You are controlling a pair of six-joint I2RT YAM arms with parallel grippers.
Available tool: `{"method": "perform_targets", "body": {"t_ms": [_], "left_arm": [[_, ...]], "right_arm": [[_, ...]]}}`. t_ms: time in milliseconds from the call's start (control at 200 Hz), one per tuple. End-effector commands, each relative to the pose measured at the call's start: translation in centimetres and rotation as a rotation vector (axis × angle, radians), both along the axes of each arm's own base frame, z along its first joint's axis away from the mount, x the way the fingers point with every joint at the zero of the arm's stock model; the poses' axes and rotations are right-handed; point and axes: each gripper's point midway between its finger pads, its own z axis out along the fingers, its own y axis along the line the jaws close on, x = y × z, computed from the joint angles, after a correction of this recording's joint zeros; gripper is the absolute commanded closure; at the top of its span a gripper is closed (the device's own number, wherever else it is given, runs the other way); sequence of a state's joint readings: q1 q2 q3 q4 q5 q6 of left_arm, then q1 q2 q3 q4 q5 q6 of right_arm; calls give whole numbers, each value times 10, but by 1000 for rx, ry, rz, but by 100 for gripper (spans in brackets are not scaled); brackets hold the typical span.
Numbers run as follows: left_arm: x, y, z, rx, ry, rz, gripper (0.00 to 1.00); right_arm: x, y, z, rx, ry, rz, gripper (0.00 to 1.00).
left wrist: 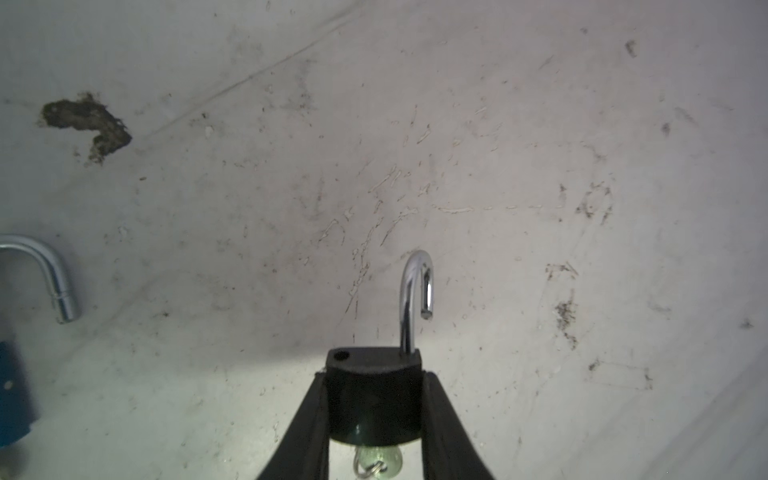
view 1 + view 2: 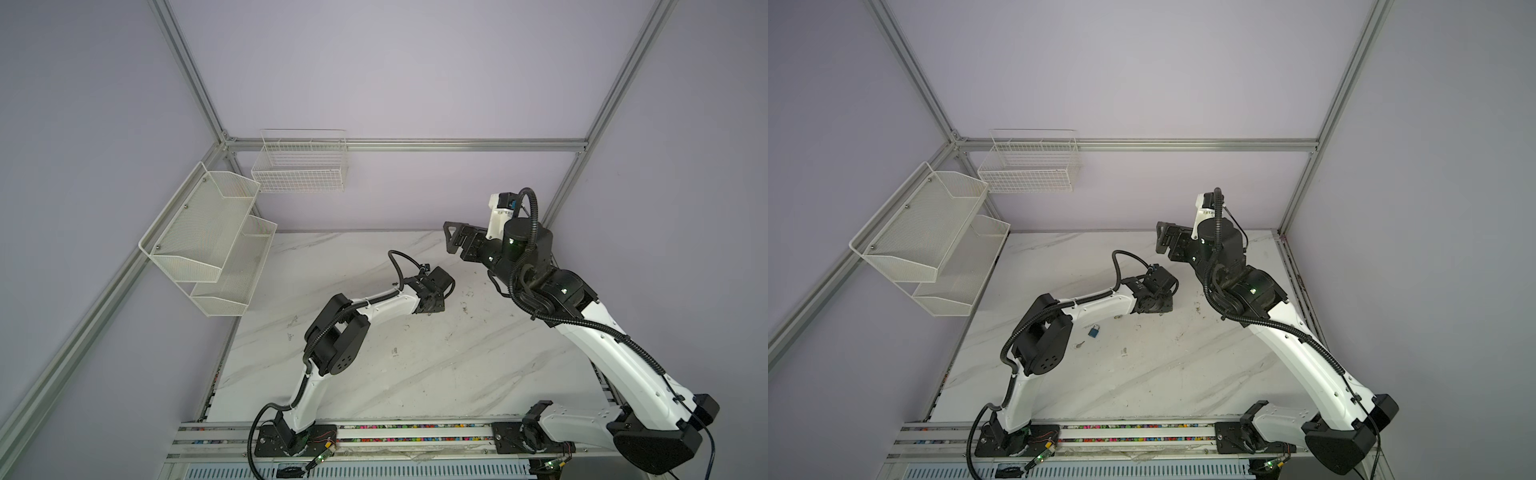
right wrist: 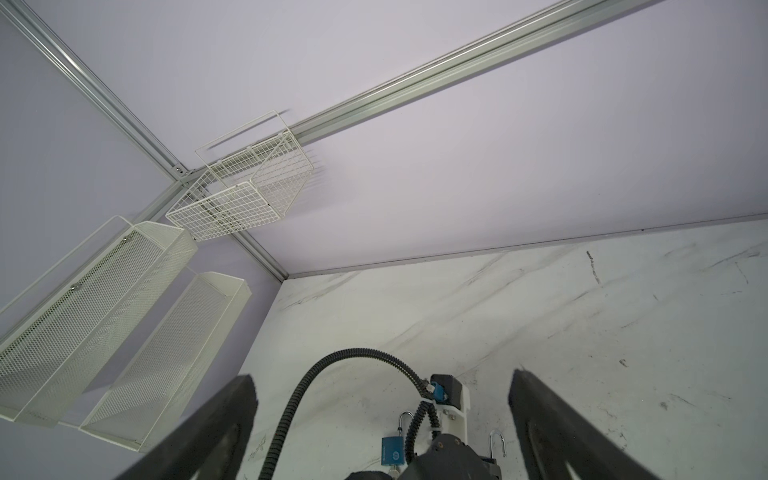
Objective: Unlock with the key
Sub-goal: 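Lower the black padlock and open the left gripper while the right arm swings inward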
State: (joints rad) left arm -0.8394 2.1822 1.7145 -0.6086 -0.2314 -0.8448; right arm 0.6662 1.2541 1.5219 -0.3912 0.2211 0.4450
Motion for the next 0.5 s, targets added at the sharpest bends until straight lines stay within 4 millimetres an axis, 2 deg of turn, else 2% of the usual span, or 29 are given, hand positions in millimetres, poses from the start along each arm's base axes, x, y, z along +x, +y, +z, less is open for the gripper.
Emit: {"method": "perform_targets", "body": {"t_ms": [0,140,290,330,425,495], "left_arm": [[9,-4,23,13,-16,60,100],[6,1,6,44,15,89,100],[5,4,-3,68,31,98,100],[4,4,-4,68,37,97,95],[3,1,-4,59,46,92,90],[3,0,-4,52,52,87,81]], "right_arm": [[0,2,27,110,-57,5,2],[0,1,34,152,-75,0,2],[0,2,36,179,-70,0,3],[0,3,36,182,-70,4,2],[-2,2,40,197,-74,8,3],[-3,2,40,205,-80,10,3]]}}
